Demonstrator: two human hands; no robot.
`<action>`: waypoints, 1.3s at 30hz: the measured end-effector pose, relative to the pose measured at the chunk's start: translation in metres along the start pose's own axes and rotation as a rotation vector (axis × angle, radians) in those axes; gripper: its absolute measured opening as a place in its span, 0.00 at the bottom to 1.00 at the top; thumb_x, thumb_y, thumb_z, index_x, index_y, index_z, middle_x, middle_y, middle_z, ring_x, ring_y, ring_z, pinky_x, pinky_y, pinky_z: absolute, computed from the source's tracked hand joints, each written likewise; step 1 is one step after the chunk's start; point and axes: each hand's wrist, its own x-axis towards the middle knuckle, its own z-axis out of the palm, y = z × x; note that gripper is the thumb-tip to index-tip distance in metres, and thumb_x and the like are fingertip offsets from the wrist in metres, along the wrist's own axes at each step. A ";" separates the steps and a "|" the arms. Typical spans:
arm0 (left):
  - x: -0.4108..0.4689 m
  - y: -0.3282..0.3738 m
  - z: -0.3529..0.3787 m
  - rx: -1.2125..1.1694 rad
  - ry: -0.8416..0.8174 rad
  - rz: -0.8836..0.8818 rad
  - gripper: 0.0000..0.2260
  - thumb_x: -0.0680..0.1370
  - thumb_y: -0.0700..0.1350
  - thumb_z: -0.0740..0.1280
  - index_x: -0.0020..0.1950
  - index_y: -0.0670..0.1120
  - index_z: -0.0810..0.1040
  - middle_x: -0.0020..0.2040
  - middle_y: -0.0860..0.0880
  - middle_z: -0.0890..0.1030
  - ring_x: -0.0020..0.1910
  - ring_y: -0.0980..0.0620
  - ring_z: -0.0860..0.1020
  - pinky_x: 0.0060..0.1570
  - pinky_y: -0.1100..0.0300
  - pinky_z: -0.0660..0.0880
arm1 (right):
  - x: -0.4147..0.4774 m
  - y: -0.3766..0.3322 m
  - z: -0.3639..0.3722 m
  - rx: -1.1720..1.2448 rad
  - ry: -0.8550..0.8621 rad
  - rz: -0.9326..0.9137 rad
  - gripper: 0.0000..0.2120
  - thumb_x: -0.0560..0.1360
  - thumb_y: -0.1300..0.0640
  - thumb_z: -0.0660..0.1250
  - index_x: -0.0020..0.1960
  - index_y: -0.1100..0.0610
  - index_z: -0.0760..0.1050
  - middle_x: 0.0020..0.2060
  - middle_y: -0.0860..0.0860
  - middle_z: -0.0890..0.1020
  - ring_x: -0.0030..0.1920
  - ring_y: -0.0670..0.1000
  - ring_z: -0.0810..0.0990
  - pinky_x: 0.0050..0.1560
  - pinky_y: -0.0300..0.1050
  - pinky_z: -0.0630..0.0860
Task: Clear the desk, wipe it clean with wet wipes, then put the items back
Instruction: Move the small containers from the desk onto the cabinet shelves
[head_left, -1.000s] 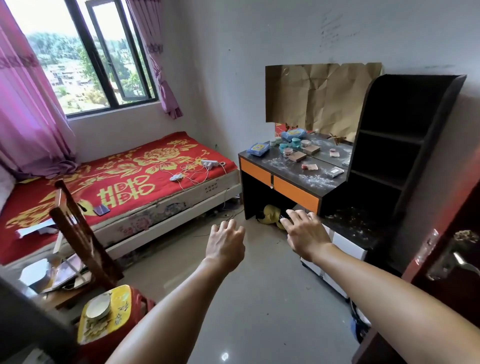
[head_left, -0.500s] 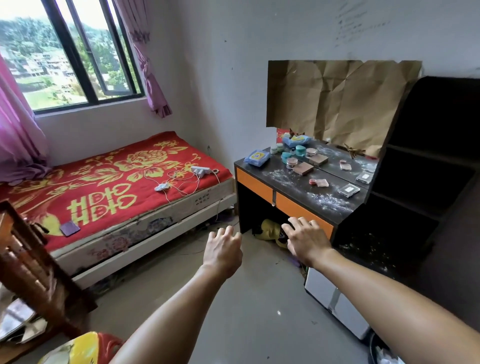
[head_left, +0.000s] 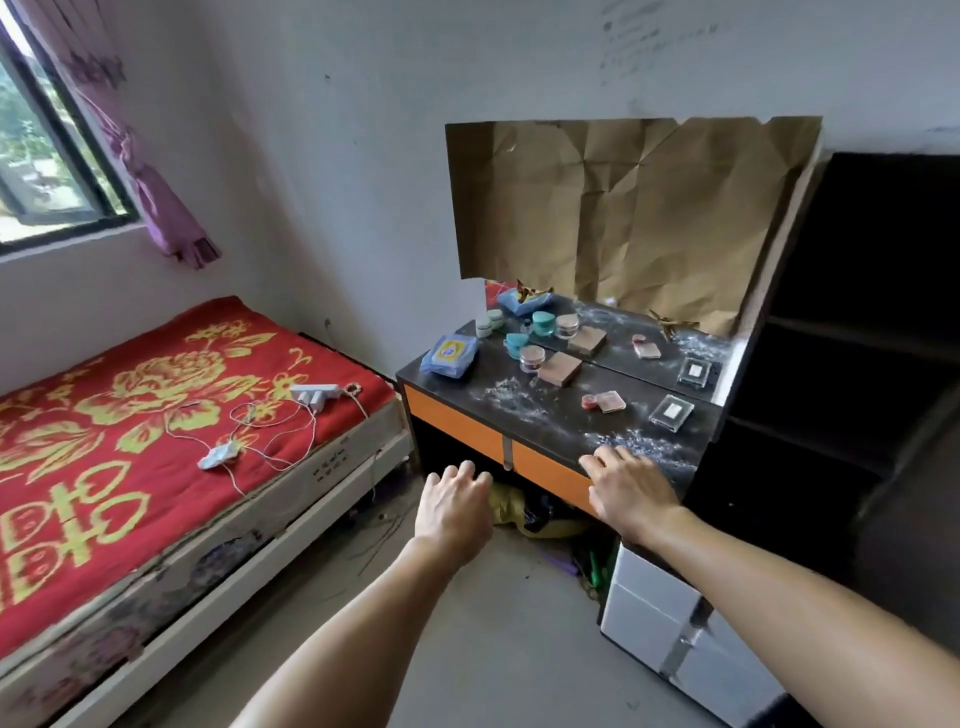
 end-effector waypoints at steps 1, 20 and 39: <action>0.017 0.000 0.007 0.001 -0.013 0.010 0.12 0.77 0.47 0.59 0.58 0.48 0.74 0.55 0.47 0.74 0.56 0.46 0.73 0.56 0.53 0.67 | 0.016 0.007 0.007 0.000 -0.002 0.007 0.16 0.76 0.53 0.59 0.63 0.53 0.68 0.59 0.53 0.74 0.59 0.55 0.73 0.55 0.50 0.72; 0.295 -0.120 0.078 -0.088 -0.158 -0.126 0.10 0.76 0.45 0.59 0.55 0.48 0.74 0.55 0.49 0.74 0.58 0.47 0.72 0.55 0.55 0.67 | 0.334 0.050 0.070 0.121 -0.122 -0.010 0.16 0.76 0.54 0.58 0.63 0.54 0.68 0.58 0.53 0.74 0.58 0.55 0.74 0.53 0.51 0.74; 0.539 -0.250 0.173 -0.115 -0.376 0.108 0.13 0.78 0.47 0.58 0.62 0.49 0.72 0.61 0.49 0.73 0.60 0.48 0.72 0.55 0.56 0.67 | 0.551 0.038 0.156 0.222 -0.238 0.326 0.20 0.75 0.51 0.60 0.66 0.53 0.66 0.64 0.52 0.71 0.62 0.54 0.69 0.59 0.50 0.71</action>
